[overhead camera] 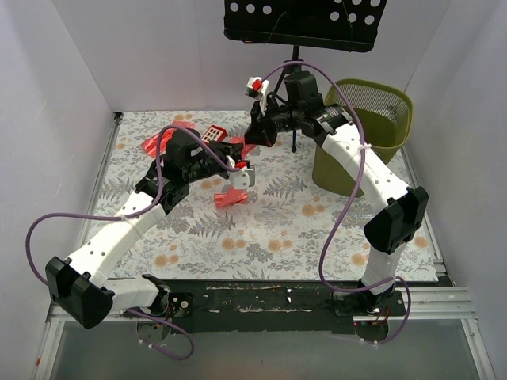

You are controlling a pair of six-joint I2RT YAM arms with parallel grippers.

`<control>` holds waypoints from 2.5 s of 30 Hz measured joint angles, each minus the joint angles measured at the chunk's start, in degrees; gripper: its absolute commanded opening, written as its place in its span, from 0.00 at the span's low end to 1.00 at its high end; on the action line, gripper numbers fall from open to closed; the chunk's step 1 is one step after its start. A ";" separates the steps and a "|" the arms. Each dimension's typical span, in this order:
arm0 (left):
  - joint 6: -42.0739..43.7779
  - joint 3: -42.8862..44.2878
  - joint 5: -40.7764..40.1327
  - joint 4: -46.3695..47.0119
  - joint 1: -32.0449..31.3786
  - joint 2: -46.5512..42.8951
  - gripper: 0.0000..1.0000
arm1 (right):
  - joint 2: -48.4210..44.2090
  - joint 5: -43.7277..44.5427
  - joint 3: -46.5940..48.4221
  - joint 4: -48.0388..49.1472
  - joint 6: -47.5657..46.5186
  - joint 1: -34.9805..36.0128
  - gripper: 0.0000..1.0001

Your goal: Put the trash bags into the trash bin

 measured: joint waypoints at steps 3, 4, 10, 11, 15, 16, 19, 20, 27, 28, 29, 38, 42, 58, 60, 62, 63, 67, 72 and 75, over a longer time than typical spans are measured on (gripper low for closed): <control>0.37 -0.09 -0.04 -1.36 -0.83 -0.02 0.00 | -0.04 -0.15 0.00 0.72 0.57 -0.26 0.01; 0.28 0.02 -0.13 -1.40 -0.87 -0.02 0.00 | -0.04 -0.07 0.00 0.74 0.57 -0.26 0.01; -1.38 1.22 -1.81 0.59 -1.51 0.76 0.00 | -0.07 -0.63 -0.09 1.27 0.59 -0.07 0.01; -1.64 1.22 -2.36 1.42 -1.57 1.07 0.00 | -0.20 -0.85 -0.37 1.68 0.59 -0.04 0.01; -2.40 1.22 -4.42 3.17 -2.21 2.34 0.00 | -1.03 -0.31 -1.75 2.64 0.61 -0.70 0.01; -2.54 1.11 -4.92 3.52 -2.43 2.47 0.00 | -1.05 -0.35 -1.75 2.69 0.66 -0.85 0.01; -2.51 -0.63 -5.33 3.87 -2.56 1.79 0.00 | -1.16 -0.44 -1.73 2.67 0.72 -0.81 0.01; -2.49 -1.60 -5.40 3.43 -2.54 1.29 0.00 | -1.22 -0.68 -1.70 2.62 0.76 -0.70 0.01; -2.56 -2.60 -5.62 0.90 -3.54 -2.08 0.00 | -1.99 3.76 -2.08 0.68 -0.87 1.03 0.01; -2.54 -2.40 -5.84 0.98 -3.65 -2.27 0.00 | -2.32 4.55 -2.51 0.44 -1.18 1.22 0.01; -2.51 -2.10 -6.16 1.14 -3.69 -2.29 0.00 | -2.56 5.14 -2.80 0.04 -1.36 1.31 0.01; -3.48 -2.16 -6.84 3.45 -3.78 -0.48 0.00 | -4.07 4.37 -3.21 1.49 2.56 0.55 0.01; -3.48 -4.72 -6.47 3.50 -4.79 -2.97 0.00 | -4.33 4.26 -2.86 0.63 3.41 0.96 0.01; -3.87 -4.13 -10.45 9.01 -6.75 0.11 0.00 | -6.45 6.93 -6.84 0.31 2.56 0.28 0.01; -3.91 -4.81 -10.14 7.91 -6.75 -0.42 0.00 | -6.43 6.86 -6.23 0.46 2.73 0.39 0.01; -3.85 -4.98 -9.77 6.19 -6.86 -0.70 0.00 | -6.45 7.26 -5.49 0.37 2.89 0.74 0.01; -3.82 -4.98 -9.55 5.92 -6.88 -0.94 0.00 | -6.49 8.04 -5.46 0.26 2.78 0.92 0.01; -3.10 -4.46 -8.76 3.74 -7.08 -2.27 0.00 | -6.58 12.15 -6.91 -0.61 0.68 1.97 0.01; -2.12 -0.85 -10.36 2.89 -7.19 1.57 0.00 | -6.60 12.66 -9.22 -0.90 0.48 1.75 0.01; -1.95 -0.81 -10.40 3.54 -7.39 2.80 0.00 | -6.67 10.71 -9.68 -0.02 1.97 0.87 0.01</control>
